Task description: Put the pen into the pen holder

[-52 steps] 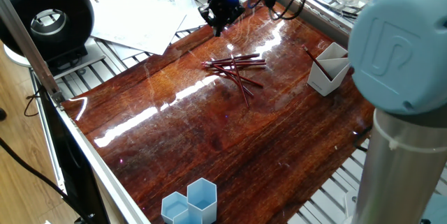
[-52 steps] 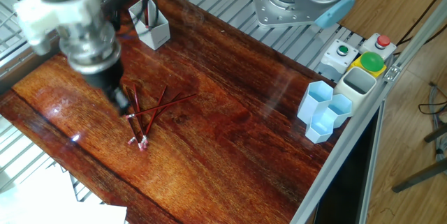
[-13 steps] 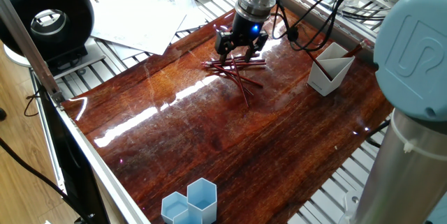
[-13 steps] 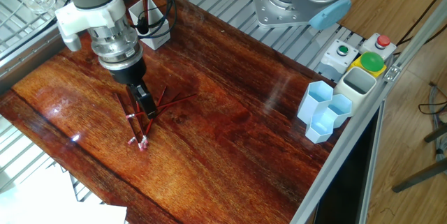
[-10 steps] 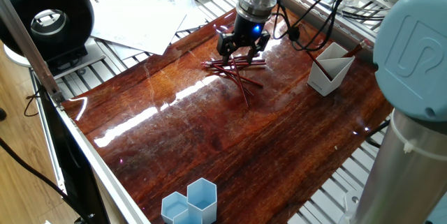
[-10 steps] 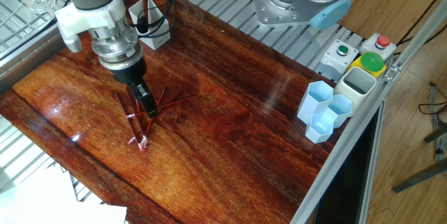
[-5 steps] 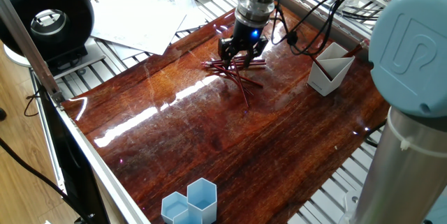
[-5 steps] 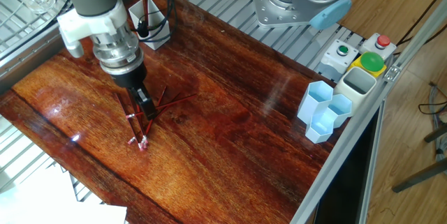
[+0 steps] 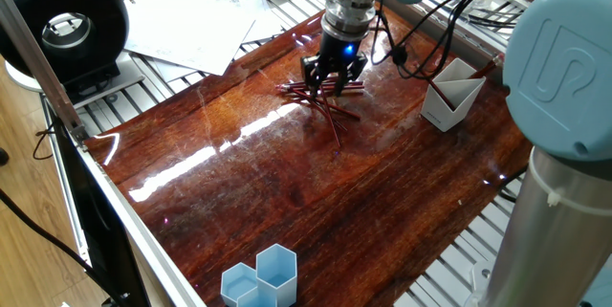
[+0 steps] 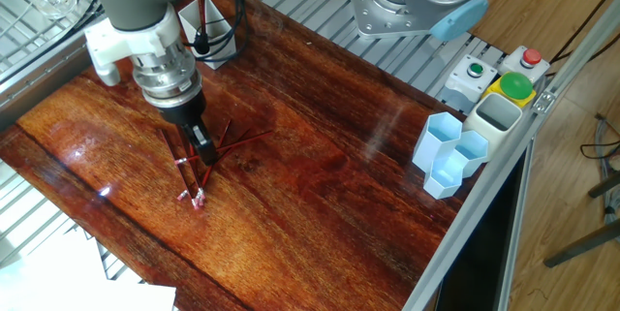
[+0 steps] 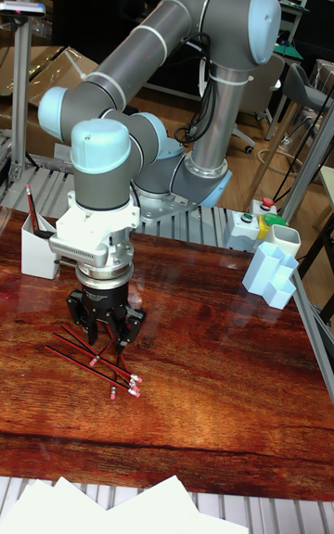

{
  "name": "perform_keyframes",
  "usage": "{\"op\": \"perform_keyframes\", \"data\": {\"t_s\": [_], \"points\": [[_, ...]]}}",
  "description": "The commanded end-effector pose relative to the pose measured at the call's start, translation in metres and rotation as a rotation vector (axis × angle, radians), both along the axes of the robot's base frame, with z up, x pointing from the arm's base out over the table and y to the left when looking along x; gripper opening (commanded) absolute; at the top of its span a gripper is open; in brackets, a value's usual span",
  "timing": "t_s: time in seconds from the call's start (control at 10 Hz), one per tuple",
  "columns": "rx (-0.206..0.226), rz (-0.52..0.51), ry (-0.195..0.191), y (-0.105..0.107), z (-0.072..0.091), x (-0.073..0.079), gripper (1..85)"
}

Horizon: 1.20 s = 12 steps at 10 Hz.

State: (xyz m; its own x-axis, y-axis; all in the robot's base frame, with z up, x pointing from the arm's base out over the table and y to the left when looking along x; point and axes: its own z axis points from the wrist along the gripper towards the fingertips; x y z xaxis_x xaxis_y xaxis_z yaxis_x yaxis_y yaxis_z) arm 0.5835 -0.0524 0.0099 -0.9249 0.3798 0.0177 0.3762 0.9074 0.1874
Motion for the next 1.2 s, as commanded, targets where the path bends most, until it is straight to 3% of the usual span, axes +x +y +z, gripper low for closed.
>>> {"op": "perform_keyframes", "data": {"t_s": [0.0,1.1], "points": [[-0.002,-0.023,0.006,0.0009,0.0017,0.0017,44.7],[-0.036,-0.051,0.047,-0.0018,0.0116,0.0009,26.0]]}}
